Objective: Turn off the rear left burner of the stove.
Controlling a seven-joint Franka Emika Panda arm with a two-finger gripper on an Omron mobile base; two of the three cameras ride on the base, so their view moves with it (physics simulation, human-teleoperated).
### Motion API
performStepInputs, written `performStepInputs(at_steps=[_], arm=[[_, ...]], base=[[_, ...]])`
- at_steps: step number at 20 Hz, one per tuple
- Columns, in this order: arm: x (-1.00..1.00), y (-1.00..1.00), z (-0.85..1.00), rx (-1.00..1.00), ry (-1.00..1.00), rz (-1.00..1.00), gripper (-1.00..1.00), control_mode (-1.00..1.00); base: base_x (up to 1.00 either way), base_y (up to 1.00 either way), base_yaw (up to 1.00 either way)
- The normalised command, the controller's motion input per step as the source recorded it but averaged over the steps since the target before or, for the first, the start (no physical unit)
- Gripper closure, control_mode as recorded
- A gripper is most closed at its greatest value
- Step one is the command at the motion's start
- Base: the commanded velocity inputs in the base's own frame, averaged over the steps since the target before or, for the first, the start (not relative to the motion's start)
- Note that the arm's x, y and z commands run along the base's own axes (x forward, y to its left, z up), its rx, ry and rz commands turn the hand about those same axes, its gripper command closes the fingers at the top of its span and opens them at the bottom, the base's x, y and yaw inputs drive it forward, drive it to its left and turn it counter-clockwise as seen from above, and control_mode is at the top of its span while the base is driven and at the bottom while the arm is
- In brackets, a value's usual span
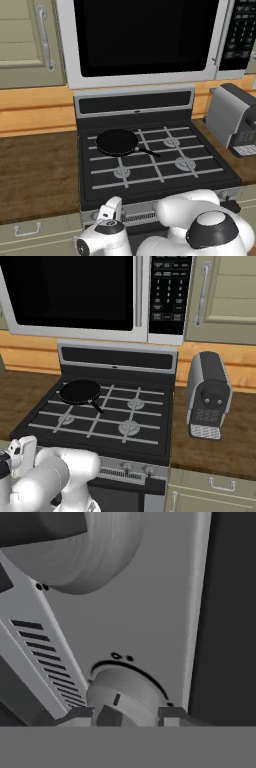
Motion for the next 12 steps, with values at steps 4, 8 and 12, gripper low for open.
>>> performStepInputs(at_steps=[4,8,12], arm=[[0.22,-0.18,0.1,0.4,0.0,-0.07,1.0,-1.0],[0.13,-0.27,0.17,0.5,0.0,-0.13,1.0,-1.0],[0.08,-0.31,0.23,0.59,0.0,-0.15,1.0,-1.0]], base=[[0.0,0.0,0.0],[0.0,0.0,0.0],[0.0,0.0,0.0]])
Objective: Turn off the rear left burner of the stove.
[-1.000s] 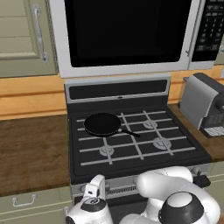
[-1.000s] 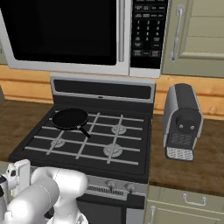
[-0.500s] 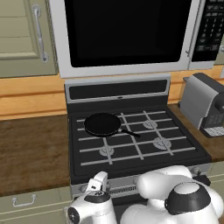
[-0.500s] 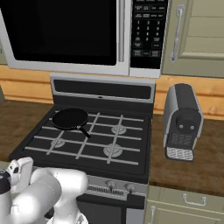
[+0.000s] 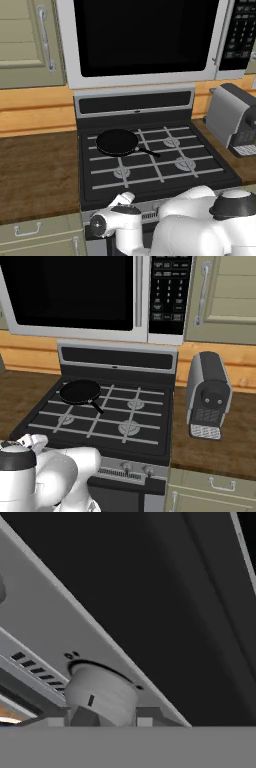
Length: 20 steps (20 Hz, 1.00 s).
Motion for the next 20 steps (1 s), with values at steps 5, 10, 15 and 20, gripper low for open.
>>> performStepInputs(at_steps=[5,10,15,20], arm=[[0.06,-0.32,0.22,0.62,0.0,-0.16,1.0,-1.0],[0.05,-0.34,0.23,0.61,-0.03,-0.19,1.0,-1.0],[0.22,-0.29,0.29,0.58,-0.05,-0.23,1.0,-1.0],[0.1,-0.34,0.38,0.51,-0.11,-0.21,1.0,-1.0]], base=[[0.0,0.0,0.0],[0.0,0.0,0.0],[0.0,0.0,0.0],[0.0,0.0,0.0]])
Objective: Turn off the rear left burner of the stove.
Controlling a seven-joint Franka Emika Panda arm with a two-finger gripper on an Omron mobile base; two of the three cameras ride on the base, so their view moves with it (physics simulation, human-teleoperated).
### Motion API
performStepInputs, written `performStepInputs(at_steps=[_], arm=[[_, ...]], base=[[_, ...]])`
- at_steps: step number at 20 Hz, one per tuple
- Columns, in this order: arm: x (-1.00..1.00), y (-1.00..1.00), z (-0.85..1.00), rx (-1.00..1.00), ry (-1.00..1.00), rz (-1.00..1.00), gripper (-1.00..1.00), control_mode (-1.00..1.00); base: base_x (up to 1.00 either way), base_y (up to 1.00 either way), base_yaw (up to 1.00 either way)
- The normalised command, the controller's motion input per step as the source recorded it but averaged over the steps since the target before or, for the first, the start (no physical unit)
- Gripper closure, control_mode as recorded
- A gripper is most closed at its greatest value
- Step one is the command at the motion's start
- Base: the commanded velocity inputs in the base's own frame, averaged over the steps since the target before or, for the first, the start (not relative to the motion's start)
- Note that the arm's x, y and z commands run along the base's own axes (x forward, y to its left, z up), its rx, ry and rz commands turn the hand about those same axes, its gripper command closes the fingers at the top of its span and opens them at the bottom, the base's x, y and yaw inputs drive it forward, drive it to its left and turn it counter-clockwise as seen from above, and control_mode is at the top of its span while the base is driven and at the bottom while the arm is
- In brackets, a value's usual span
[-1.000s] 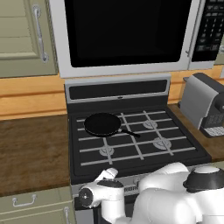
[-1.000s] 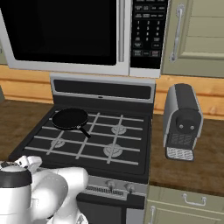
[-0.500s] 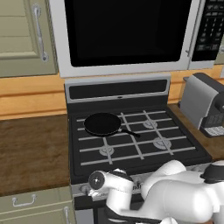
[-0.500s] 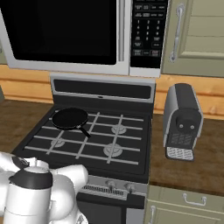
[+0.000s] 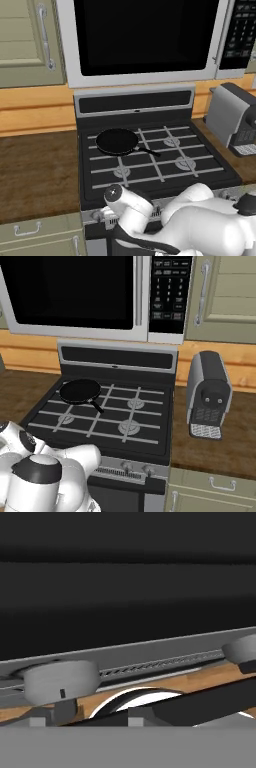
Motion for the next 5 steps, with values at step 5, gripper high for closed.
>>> performStepInputs(at_steps=[5], arm=[[0.0,-0.48,0.39,0.53,-0.19,-0.23,1.0,-1.0]], base=[[0.0,0.0,0.0]])
